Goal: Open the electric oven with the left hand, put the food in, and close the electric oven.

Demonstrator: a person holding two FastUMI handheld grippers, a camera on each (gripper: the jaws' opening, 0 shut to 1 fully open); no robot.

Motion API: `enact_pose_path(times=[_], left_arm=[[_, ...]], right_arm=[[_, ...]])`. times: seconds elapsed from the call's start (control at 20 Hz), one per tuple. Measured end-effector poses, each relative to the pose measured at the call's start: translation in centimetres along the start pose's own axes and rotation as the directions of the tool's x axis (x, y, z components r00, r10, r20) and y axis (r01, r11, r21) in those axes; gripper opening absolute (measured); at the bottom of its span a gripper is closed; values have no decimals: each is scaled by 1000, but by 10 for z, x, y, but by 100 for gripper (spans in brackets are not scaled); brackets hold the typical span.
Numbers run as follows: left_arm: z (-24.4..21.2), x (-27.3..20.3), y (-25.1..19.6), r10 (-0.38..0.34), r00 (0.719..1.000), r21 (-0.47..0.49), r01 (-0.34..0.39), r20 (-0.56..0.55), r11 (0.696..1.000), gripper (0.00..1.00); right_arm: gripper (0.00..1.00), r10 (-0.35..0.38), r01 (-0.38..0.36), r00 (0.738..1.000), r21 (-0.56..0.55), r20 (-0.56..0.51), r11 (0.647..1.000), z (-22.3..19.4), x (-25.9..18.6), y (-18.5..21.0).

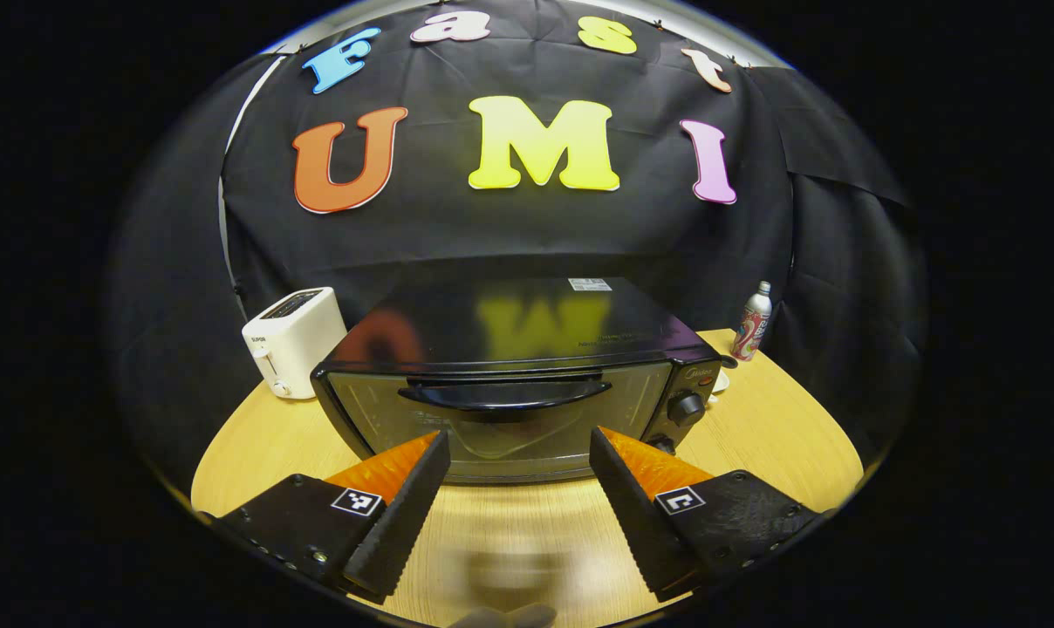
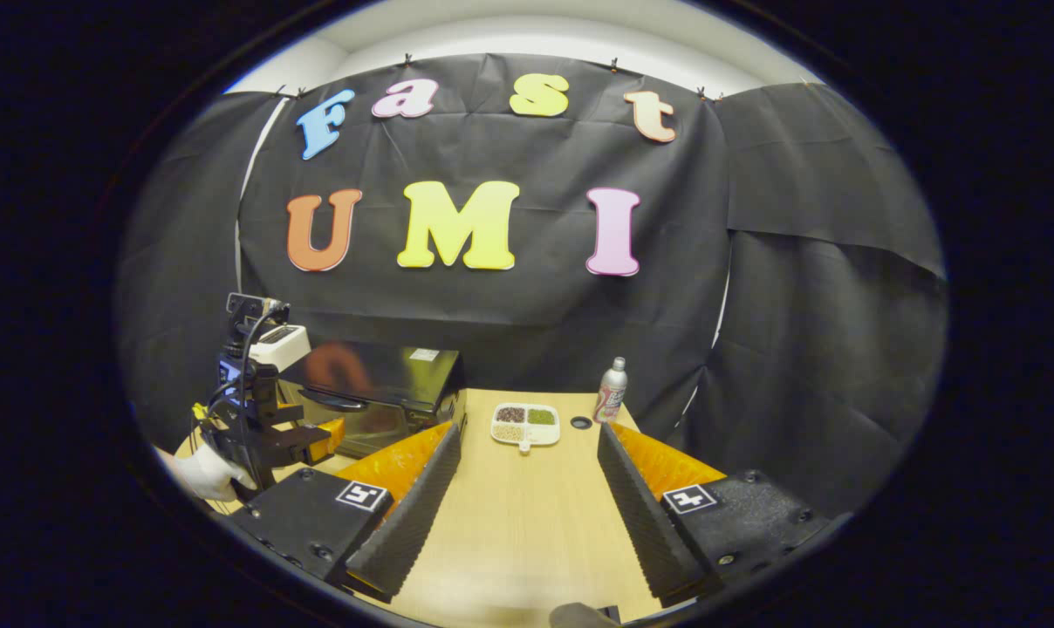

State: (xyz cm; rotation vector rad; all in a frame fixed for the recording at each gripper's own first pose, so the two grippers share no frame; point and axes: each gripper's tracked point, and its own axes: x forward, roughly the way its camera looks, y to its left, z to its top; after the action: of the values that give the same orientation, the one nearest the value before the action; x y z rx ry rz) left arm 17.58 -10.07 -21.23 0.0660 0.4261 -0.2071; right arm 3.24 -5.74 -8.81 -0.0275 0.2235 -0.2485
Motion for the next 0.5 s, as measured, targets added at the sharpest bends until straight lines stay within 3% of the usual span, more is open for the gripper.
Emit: enact_pose_path(times=[0.5], left_arm=[[29, -59, -5, -59, 994, -31, 62, 93, 998, 98]], right_arm=[[100, -11, 11, 999, -8, 41, 1000, 14, -39, 20]])
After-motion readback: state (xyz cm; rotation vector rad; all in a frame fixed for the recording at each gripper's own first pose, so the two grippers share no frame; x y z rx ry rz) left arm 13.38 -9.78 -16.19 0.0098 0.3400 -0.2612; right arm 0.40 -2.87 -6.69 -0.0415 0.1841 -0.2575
